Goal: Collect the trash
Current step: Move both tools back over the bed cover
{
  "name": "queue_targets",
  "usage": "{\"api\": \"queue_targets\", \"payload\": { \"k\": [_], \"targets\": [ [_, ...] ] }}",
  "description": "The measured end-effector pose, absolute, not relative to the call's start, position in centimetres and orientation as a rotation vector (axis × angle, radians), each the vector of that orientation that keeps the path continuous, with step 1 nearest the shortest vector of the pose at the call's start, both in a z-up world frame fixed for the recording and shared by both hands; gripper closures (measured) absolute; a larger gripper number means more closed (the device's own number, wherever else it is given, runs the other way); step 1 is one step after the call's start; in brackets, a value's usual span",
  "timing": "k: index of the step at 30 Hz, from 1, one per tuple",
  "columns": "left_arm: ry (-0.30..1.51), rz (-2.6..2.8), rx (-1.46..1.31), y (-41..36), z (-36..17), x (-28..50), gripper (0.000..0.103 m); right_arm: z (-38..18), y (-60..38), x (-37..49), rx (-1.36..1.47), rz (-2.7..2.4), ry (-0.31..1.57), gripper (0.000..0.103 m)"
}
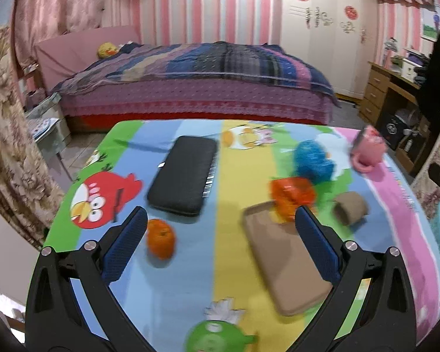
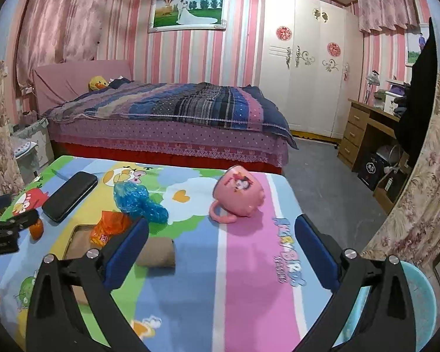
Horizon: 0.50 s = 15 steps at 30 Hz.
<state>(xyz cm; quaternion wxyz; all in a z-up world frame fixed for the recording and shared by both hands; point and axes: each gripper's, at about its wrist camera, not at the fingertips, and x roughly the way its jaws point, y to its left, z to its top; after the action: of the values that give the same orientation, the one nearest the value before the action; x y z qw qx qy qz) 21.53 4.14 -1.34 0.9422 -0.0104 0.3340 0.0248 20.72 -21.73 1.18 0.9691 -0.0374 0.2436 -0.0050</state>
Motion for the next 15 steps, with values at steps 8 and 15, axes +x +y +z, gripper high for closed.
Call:
{"api": "queue_targets", "payload": {
  "k": [8, 15],
  "targets": [
    [0.793, 0.119, -0.141, 9.9, -5.9, 24.4, 0.007, -2.7, -21.9, 22.3, -0.103, -0.032, 0.59, 0.005],
    [0.867, 0.114, -0.203, 11.3, -8.3, 25.1, 0.021, -4.2, -23.1, 23.0, -0.07, -0.027, 0.637, 0.005]
  ]
}}
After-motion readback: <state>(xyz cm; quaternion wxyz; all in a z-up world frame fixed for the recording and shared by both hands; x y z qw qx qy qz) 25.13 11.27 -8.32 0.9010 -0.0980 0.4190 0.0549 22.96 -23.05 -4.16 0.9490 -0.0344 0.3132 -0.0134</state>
